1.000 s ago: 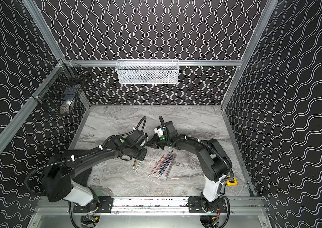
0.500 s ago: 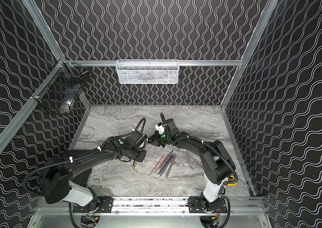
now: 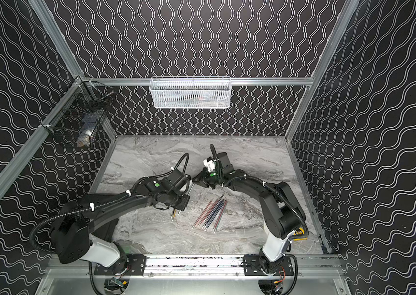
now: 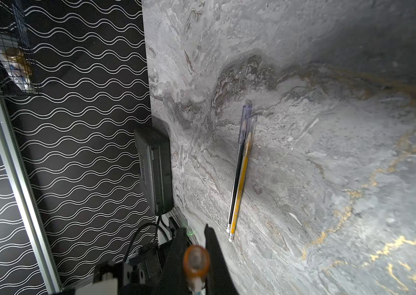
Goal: Remove the protective cover of the pencils
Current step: Remove the protective sleeve from the pencil, then place the protective sleeve at the center of the board.
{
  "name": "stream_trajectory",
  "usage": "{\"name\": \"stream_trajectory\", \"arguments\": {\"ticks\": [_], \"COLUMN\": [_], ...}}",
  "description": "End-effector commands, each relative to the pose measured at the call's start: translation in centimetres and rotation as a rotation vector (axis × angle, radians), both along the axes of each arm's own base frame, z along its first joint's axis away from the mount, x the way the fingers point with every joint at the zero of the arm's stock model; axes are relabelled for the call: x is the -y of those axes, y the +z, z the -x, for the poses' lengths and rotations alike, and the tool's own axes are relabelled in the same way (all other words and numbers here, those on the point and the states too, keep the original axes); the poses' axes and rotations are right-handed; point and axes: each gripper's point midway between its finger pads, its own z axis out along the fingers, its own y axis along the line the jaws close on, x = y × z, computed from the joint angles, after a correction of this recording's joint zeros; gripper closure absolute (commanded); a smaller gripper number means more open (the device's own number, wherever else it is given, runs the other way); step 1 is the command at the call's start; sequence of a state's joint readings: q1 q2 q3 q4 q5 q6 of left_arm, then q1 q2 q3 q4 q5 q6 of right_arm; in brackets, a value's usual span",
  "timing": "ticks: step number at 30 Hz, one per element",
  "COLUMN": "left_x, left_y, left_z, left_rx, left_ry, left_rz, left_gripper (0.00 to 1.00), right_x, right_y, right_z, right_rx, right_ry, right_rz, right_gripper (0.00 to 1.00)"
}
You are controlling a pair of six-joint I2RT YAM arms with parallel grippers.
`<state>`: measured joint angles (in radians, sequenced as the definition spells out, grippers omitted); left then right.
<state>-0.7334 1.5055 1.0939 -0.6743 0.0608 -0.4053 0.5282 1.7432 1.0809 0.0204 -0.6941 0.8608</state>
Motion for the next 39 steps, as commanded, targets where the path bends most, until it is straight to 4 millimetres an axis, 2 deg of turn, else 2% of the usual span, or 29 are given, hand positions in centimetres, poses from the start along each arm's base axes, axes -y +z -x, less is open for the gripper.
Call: {"name": "stream_trajectory", "arguments": {"ticks": [1,2,4,10,13,15,18,19,24,26,27,29,37,39], "left_x": [0.3,0.3,0.3,0.5,0.5,0.6,0.7,0.7,1.6,1.5,1.4,1.2,0.9,1.1], "left_y": [0.3,0.3,0.4,0.3,0.3,0.2,-0.1,-0.3,-1.2,-1.7,-1.8,-2.0,-2.6,-3.0], "left_z": [0.1,0.1,0.0,0.0,0.0,0.1,0.3,0.4,2.2,2.8,3.0,3.4,3.9,3.6], "left_rx": [-0.007,-0.006,-0.004,-0.008,-0.01,-0.014,-0.023,-0.028,-0.059,-0.065,-0.067,-0.069,-0.072,-0.07], "left_ry": [-0.007,-0.008,-0.012,-0.017,-0.022,-0.023,-0.033,-0.036,-0.093,-0.102,-0.102,-0.103,-0.105,-0.111], "left_rz": [0.011,0.008,0.007,0.009,0.009,0.012,0.015,0.016,0.018,-0.001,-0.005,-0.005,-0.01,-0.018], "left_gripper": [1.0,1.0,1.0,1.0,1.0,1.0,1.0,1.0,1.0,1.0,1.0,1.0,1.0,1.0], "right_x": [-0.1,0.1,0.4,1.1,1.1,1.0,0.9,0.9,2.1,2.6,2.5,3.9,6.6,8.3], "right_y": [0.5,0.4,0.3,0.2,0.5,0.6,0.5,0.6,0.9,0.3,1.4,1.4,1.9,2.1], "right_z": [-0.1,0.0,-0.1,-0.6,-0.8,-0.8,-0.9,-1.1,-2.4,-2.5,-3.2,-4.5,-6.3,-6.6], "right_rx": [0.007,0.003,0.004,0.002,0.009,0.009,0.002,0.003,0.015,0.012,0.042,0.052,0.117,0.12], "right_ry": [-0.002,-0.008,-0.018,-0.033,-0.035,-0.033,-0.031,-0.032,-0.065,-0.075,-0.077,-0.116,-0.19,-0.231], "right_rz": [-0.029,-0.028,-0.021,-0.017,-0.02,-0.022,-0.021,-0.018,0.012,0.044,0.045,0.074,0.214,0.259], "right_gripper": [0.76,0.68,0.64,0.64,0.66,0.77,0.99,1.0,1.0,1.0,1.0,1.0,1.0,1.0]}}
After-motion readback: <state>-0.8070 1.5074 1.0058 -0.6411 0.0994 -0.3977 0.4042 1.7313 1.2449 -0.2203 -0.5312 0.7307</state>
